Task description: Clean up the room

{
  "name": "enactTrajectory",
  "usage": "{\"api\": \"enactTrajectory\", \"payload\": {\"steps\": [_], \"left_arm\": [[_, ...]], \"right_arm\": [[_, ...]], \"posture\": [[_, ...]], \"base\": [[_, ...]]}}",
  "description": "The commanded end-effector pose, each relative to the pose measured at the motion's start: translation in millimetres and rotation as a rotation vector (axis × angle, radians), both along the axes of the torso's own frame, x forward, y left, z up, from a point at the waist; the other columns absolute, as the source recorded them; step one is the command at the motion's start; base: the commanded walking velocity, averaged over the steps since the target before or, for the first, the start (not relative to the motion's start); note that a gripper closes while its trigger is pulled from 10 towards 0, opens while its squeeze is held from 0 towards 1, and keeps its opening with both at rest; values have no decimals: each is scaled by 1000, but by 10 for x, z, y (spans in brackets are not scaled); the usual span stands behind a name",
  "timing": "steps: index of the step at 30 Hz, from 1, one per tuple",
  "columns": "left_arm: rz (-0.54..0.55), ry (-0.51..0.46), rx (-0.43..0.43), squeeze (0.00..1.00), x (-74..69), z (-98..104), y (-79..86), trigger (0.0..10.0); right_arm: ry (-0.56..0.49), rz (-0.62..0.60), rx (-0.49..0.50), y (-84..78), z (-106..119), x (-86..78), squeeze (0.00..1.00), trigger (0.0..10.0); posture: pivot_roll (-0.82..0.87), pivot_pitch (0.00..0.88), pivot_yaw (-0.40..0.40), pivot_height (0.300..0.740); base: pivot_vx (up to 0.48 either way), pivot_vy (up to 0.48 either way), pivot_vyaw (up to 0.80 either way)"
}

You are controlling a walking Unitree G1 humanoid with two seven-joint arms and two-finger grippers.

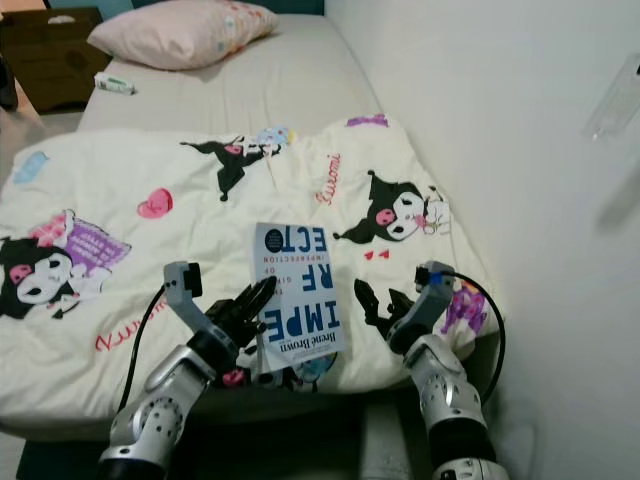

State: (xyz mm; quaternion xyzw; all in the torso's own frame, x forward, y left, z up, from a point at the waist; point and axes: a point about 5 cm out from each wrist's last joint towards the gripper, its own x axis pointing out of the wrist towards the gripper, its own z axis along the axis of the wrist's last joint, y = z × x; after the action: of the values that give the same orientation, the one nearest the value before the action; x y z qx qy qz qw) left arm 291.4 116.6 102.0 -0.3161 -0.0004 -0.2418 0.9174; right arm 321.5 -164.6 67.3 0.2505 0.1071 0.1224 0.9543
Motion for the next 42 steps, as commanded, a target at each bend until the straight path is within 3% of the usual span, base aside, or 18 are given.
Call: {"api": "enactTrajectory", "payload": {"steps": [1,11,24,35,41,42], "left_arm": [[-8,-21,11,0,-4,-2,6,10000],[-5,-8,39,0,7,-56,8,10000],[16,144,173,0,-77,-509,166,10000],[10,196,208,0,-141,-685,186,10000],[22,253,258,0,-186,-846,229,10000],[41,300,297,0,-221,-957,281,10000]], "right_arm": [[28,-12,-10,-18,-101,-49,0,10000],[48,-28,-22,-58,-176,-76,0,10000],[122,-105,-79,-193,-349,-111,0,10000],[132,-129,-95,-230,-386,-121,0,10000],[207,-178,-165,-316,-506,-184,0,10000],[275,-180,-261,-356,-620,-266,0,10000]], "posture": [[-66,49,-34,606],[-71,55,-34,631],[-73,45,-30,676],[-79,46,-24,706],[-84,34,-23,726],[-86,32,-26,736]], "base": [[0,0,0],[0,0,0],[0,0,0],[0,0,0],[0,0,0],[0,0,0]]}}
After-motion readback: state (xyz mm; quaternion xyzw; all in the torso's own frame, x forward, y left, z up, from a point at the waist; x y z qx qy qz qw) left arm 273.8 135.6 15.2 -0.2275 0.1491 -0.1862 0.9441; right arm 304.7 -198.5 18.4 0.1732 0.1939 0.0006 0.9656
